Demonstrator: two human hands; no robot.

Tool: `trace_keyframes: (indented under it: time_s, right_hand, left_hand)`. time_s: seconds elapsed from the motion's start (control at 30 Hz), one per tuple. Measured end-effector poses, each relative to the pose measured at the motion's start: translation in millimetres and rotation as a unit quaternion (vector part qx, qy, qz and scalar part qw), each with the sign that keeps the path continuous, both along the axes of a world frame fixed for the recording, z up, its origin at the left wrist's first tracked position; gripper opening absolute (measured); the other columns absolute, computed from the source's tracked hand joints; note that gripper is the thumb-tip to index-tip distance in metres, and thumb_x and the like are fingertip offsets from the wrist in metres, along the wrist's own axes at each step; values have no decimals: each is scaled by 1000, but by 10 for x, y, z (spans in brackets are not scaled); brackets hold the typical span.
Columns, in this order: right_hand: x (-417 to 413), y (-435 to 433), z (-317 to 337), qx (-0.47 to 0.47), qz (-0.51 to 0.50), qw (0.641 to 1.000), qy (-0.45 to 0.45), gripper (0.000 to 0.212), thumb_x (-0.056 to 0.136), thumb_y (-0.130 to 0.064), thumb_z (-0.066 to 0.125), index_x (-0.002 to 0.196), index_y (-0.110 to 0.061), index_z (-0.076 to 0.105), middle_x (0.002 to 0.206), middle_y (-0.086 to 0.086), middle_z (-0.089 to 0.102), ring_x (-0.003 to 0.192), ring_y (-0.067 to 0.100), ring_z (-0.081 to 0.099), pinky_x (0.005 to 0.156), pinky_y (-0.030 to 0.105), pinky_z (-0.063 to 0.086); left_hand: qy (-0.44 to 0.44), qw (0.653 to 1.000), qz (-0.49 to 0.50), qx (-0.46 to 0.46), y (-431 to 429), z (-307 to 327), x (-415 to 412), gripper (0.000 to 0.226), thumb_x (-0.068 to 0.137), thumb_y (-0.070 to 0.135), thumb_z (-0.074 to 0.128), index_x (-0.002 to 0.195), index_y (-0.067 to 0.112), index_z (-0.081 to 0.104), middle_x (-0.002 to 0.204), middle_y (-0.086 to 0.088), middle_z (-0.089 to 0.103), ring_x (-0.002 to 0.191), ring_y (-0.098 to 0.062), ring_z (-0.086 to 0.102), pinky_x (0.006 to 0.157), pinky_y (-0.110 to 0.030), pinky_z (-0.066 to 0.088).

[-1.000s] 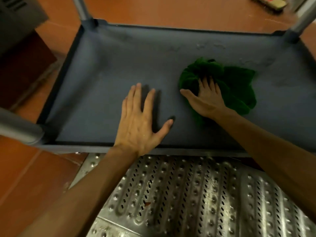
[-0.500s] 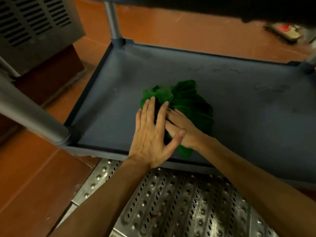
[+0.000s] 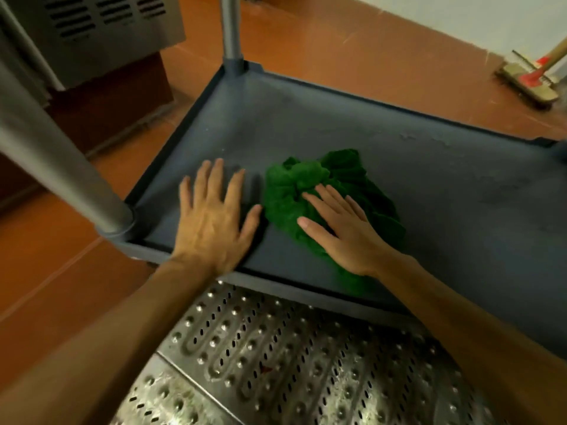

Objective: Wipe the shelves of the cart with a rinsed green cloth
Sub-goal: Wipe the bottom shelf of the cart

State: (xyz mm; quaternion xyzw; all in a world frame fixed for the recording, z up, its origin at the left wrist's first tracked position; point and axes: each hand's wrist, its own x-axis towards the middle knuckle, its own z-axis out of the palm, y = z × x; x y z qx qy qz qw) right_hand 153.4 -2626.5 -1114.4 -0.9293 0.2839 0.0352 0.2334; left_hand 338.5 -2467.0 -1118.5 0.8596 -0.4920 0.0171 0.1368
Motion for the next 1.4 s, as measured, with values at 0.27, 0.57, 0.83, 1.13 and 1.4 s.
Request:
trace_keyframes:
  time_s: [0.27, 0.57, 0.83, 1.13, 1.4]
  right_hand:
    - [399, -90, 101, 2, 48, 995, 82, 87, 89, -76, 20, 159, -31, -5, 166, -10, -16, 148, 2, -23, 122, 31, -13]
    - [1205, -177, 36, -25, 132, 990, 31, 73, 102, -60, 29, 160, -24, 4, 167, -6, -5, 146, -2, -13, 122, 28, -9]
    - [1962, -543, -21, -77, 131, 987, 55, 72, 102, -58, 26, 160, -21, 5, 168, 1, -2, 154, 15, -6, 125, 34, -4]
    - [2410, -971, -47, -105, 55, 991, 58, 79, 98, -71, 21, 161, -25, 4, 169, -2, -3, 154, 15, -6, 124, 38, -2]
    - [1924, -1544, -49, -125, -60, 987, 80, 79, 98, -70, 14, 161, -23, 6, 169, 2, 1, 155, 20, 0, 125, 41, 2]
  left_hand:
    - [4, 995, -32, 100, 89, -63, 214, 98, 84, 82, 2, 162, 23, -9, 170, -12, -15, 157, -31, -16, 122, -60, -10]
    - [43, 986, -38, 157, 32, -85, 232, 117, 75, 86, 2, 156, 6, -26, 168, -12, -23, 155, -28, -21, 124, -59, -8]
    - [62, 989, -47, 129, 60, -75, 218, 109, 87, 86, 14, 150, 14, -39, 166, -15, -27, 154, -28, -24, 124, -58, -9]
    - [91, 988, -34, 124, 80, -54, 246, 99, 86, 80, 8, 156, 20, -28, 166, -10, -28, 154, -24, -25, 124, -55, -10]
    - [99, 985, -27, 141, 74, -25, 252, 89, 95, 76, 20, 161, 26, -15, 167, -6, -27, 155, -20, -24, 125, -53, -11]
